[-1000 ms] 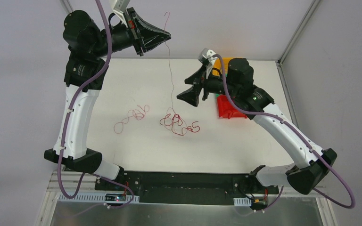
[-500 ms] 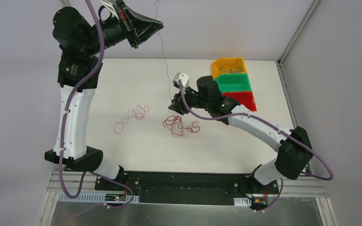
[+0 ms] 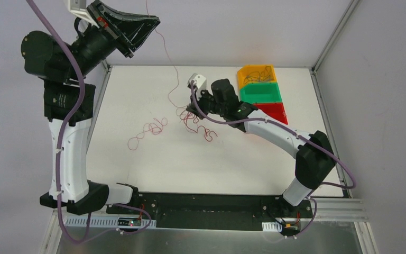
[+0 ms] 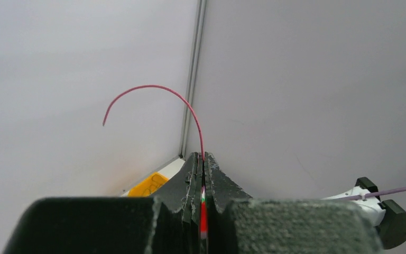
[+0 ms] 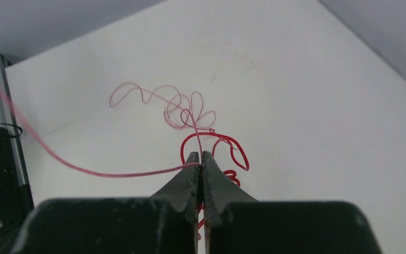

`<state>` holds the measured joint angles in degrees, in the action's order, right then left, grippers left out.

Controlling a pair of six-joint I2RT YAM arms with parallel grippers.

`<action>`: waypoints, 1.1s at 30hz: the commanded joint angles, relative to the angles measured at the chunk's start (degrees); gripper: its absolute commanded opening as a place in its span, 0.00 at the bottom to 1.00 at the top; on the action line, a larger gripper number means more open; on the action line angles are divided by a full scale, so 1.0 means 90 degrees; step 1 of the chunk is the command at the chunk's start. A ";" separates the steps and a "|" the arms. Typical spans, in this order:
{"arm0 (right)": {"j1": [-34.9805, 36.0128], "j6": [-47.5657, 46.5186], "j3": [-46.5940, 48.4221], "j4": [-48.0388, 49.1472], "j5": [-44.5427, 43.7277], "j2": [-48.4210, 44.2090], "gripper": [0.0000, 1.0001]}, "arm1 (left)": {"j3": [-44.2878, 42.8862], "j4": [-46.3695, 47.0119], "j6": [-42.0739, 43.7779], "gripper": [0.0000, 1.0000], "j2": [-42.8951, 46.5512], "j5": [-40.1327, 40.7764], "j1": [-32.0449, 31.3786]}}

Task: Untangle the cables

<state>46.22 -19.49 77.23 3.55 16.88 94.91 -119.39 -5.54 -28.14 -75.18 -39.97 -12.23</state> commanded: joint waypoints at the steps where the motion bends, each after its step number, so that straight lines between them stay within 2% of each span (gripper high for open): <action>1: 0.0041 0.0299 0.1116 -0.0162 0.0091 -0.0944 0.00 | 0.1109 0.0352 0.0231 0.00 0.0759 0.0597 0.0063; 3: 0.0055 0.0424 0.1568 -0.0676 0.0350 -0.1215 0.00 | 0.1524 -0.0058 0.0403 0.00 0.0931 0.1023 0.0122; 5: 0.0060 0.0460 0.1692 -0.1359 0.0814 -0.1386 0.02 | 0.2014 -0.0274 0.0422 0.00 0.1005 0.1044 0.0303; 6: 0.0065 0.0409 0.1541 -0.1607 0.0942 -0.1458 0.05 | 0.2303 -0.0282 0.0406 0.00 0.1038 0.0936 0.0366; 7: 0.0068 0.0337 0.1223 -0.1740 0.1090 -0.1576 0.00 | 0.2580 -0.0272 0.0454 0.00 0.1071 0.0786 0.0390; 9: 0.0069 0.0387 0.0467 -0.1576 0.1215 -0.1751 0.00 | 0.3016 -0.0214 0.0523 0.00 0.1140 0.0428 0.0415; 10: 0.0070 0.0443 0.0149 -0.1496 0.1327 -0.1810 0.04 | 0.3244 -0.0122 0.0528 0.00 0.1176 0.0086 0.0429; 12: 0.0068 0.0605 -0.0327 -0.1169 0.1388 -0.1940 0.25 | 0.3325 0.0053 0.0335 0.00 0.1138 -0.0347 0.0431; 13: 0.0078 0.0647 -0.0516 -0.0925 0.1294 -0.1996 0.16 | 0.3257 0.0190 0.0167 0.00 0.1085 -0.0559 0.0431; 14: 0.0062 0.0631 -0.0668 -0.0689 0.1135 -0.2038 0.00 | 0.3107 0.0316 0.0004 0.00 0.1008 -0.0748 0.0426; 17: 0.0024 0.0536 -0.0858 -0.0112 0.0621 -0.2064 0.00 | 0.2586 0.0590 -0.0372 0.00 0.0756 -0.1193 0.0427; 20: -0.0062 0.0551 -0.0646 -0.0240 0.0458 -0.2046 0.03 | 0.2095 0.0912 -0.0777 0.00 0.0493 -0.1550 0.0414; 22: -0.0100 0.0589 -0.0615 -0.0211 0.0380 -0.2125 0.00 | 0.1830 0.1090 -0.1005 0.00 0.0346 -0.1669 0.0411; 23: -0.0104 0.0673 -0.0564 -0.0160 0.0316 -0.2194 0.01 | 0.1734 0.1129 -0.1021 0.00 0.0292 -0.1676 0.0411; 26: -0.0097 0.0910 -0.0128 -0.0221 0.0408 -0.2415 0.26 | 0.1645 0.1294 -0.1192 0.00 0.0145 -0.1659 0.0413; 27: -0.0091 0.0967 -0.0031 -0.0136 0.0393 -0.2445 0.37 | 0.1767 0.1455 -0.1345 0.00 0.0137 -0.1623 0.0412; 28: -0.0087 0.1014 0.0007 -0.0014 0.0383 -0.2407 0.26 | 0.1914 0.1682 -0.1484 0.00 0.0157 -0.1580 0.0410; 29: -0.0084 0.0988 0.0074 0.0026 0.0427 -0.2331 0.02 | 0.2080 0.1895 -0.1611 0.00 0.0184 -0.1520 0.0411; 33: -0.0069 0.0794 -0.0006 0.0116 0.0286 -0.2088 0.00 | 0.2246 0.1917 -0.1682 0.00 0.0234 -0.1322 0.0428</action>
<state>45.39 -11.99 76.25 0.86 20.56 76.05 -100.44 7.46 -39.75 -72.93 -52.42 -8.88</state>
